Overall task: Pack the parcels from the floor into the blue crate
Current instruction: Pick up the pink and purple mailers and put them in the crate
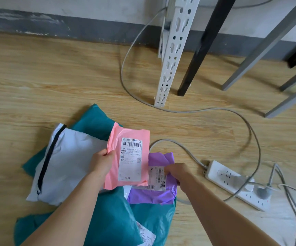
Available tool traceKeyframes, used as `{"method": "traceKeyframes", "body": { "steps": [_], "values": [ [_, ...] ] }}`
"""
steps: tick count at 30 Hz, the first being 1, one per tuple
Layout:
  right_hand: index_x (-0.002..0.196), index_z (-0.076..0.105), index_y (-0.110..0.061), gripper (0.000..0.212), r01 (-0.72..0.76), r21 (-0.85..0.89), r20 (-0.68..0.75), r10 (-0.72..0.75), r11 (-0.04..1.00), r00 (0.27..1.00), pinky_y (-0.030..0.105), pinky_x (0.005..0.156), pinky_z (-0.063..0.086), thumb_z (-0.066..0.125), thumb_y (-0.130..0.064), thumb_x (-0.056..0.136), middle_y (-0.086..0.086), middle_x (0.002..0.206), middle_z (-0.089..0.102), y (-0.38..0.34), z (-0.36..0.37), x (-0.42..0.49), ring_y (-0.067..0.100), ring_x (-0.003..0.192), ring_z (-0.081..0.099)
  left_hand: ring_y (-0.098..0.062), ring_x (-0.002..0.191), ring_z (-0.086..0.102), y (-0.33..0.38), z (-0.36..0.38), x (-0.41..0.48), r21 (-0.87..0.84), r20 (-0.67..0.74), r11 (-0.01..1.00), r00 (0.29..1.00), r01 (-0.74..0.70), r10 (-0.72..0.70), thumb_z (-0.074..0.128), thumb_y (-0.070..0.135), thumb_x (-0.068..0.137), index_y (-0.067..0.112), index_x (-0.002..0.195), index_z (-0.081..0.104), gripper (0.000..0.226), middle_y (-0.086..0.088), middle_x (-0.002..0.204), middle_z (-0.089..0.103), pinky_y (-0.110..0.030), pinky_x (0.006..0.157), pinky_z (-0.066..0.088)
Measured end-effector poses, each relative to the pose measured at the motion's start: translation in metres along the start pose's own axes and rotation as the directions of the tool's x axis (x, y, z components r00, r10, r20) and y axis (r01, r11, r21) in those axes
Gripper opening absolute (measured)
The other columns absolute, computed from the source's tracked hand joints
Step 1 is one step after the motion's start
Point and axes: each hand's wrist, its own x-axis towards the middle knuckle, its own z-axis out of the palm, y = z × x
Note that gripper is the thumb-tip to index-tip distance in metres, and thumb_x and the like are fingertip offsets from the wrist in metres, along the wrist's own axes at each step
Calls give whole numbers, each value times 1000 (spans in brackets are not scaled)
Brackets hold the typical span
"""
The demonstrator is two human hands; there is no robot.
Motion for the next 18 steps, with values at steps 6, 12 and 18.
{"method": "traceKeyframes", "body": {
  "steps": [6, 12, 18],
  "values": [
    [71, 56, -9, 9, 168, -13, -124, -168, 986, 978, 26, 54, 38, 57, -3, 78, 6, 64, 54, -41, -24, -33, 19, 60, 50, -24, 79, 49, 39, -8, -13, -32, 38, 996, 996, -80, 81, 48, 14, 92, 10, 88, 61, 14, -9, 87, 57, -27, 62, 37],
    [82, 60, -19, 5, 223, -202, -162, -257, 954, 953, 25, 56, 37, 60, -14, 82, 2, 72, 58, -83, -60, -145, 22, 71, 54, -18, 75, 37, 115, -67, -92, -10, 19, 988, 988, -152, 152, 45, 9, 91, 8, 84, 51, 9, -11, 81, 42, -26, 55, 26],
    [68, 62, -21, 15, 307, -263, -92, -340, 915, 936, 24, 50, 34, 65, -20, 83, 2, 68, 56, -140, -98, -289, 20, 67, 49, -18, 72, 45, 197, -156, -206, -6, -28, 996, 996, -90, 90, 40, 6, 93, 12, 81, 53, 19, -5, 80, 51, -24, 58, 31]
  ]
}}
